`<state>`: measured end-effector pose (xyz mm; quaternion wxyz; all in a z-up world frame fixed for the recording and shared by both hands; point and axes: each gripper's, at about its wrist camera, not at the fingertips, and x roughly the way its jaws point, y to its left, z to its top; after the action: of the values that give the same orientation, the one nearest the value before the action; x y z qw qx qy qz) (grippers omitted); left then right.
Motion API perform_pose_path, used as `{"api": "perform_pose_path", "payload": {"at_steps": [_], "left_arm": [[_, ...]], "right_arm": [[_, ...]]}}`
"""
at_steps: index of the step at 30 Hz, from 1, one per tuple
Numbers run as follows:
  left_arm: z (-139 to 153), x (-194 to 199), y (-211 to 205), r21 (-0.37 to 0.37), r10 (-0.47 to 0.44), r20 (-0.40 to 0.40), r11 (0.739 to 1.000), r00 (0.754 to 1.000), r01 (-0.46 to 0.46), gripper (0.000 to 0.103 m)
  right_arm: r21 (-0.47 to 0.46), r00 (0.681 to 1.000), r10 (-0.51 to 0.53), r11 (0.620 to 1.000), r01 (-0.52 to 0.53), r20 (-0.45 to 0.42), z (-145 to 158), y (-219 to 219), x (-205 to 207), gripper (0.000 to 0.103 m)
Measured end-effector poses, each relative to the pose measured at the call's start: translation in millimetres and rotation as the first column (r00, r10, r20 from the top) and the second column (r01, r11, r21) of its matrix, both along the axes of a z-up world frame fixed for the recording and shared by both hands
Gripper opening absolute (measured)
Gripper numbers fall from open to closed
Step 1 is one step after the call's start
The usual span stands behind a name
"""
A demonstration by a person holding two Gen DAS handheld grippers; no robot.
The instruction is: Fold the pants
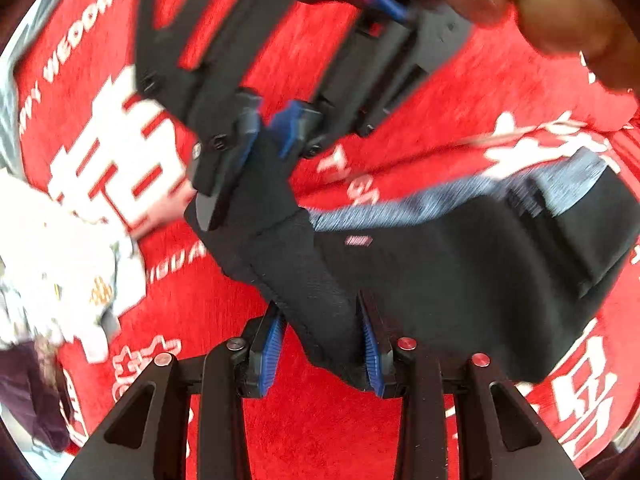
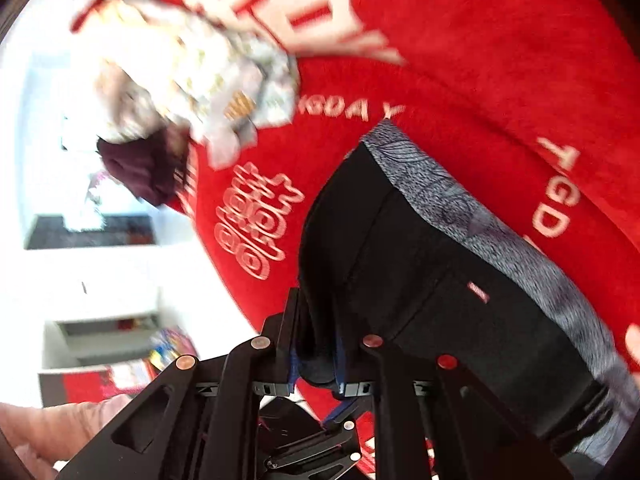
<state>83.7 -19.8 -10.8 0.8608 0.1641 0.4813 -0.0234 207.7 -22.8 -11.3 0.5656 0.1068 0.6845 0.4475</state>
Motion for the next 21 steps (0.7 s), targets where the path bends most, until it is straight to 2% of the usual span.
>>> {"api": "perform_pose_path", "payload": {"at_steps": [4, 7, 11, 15, 19, 21], "left_arm": [[33.6, 3.0, -41.7, -0.024, -0.067, 0.061, 0.997, 0.996, 0.069, 0.037], [51.4, 7.6, -79.7, -0.05, -0.13, 0.085, 0.99, 0.988, 0.134, 0.037], [62.8, 10.9, -136.2, -0.083, -0.215, 0.09, 0.971, 0.972, 0.223, 0.037], [57.4, 6.4, -196.8, -0.088, -0.304, 0.069, 0.947, 0.95, 0.309, 0.037], [33.3, -1.2, -259.0, -0.101, -0.378, 0.007, 0.921, 0.926, 0.377, 0.037], [18.9, -6.5, -285.4, -0.092, -0.412, -0.021, 0.908, 0.911, 0.409, 0.037]], "right_arm": [[0.113, 0.993, -0.122, 0.986, 0.121, 0.0, 27.5, -63.6, -0.1, 0.015], [0.183, 0.97, -0.243, 0.953, 0.24, -0.005, 45.1, -130.7, -8.7, 0.016], [0.217, 0.933, -0.36, 0.911, 0.35, 0.004, 56.1, -208.7, -24.2, 0.016], [0.22, 0.885, -0.465, 0.863, 0.455, -0.01, 53.9, -294.3, -36.8, 0.016], [0.184, 0.814, -0.578, 0.795, 0.578, -0.06, 20.4, -373.8, -57.9, 0.016], [0.167, 0.782, -0.618, 0.764, 0.623, -0.086, 6.4, -399.3, -67.2, 0.016]]}}
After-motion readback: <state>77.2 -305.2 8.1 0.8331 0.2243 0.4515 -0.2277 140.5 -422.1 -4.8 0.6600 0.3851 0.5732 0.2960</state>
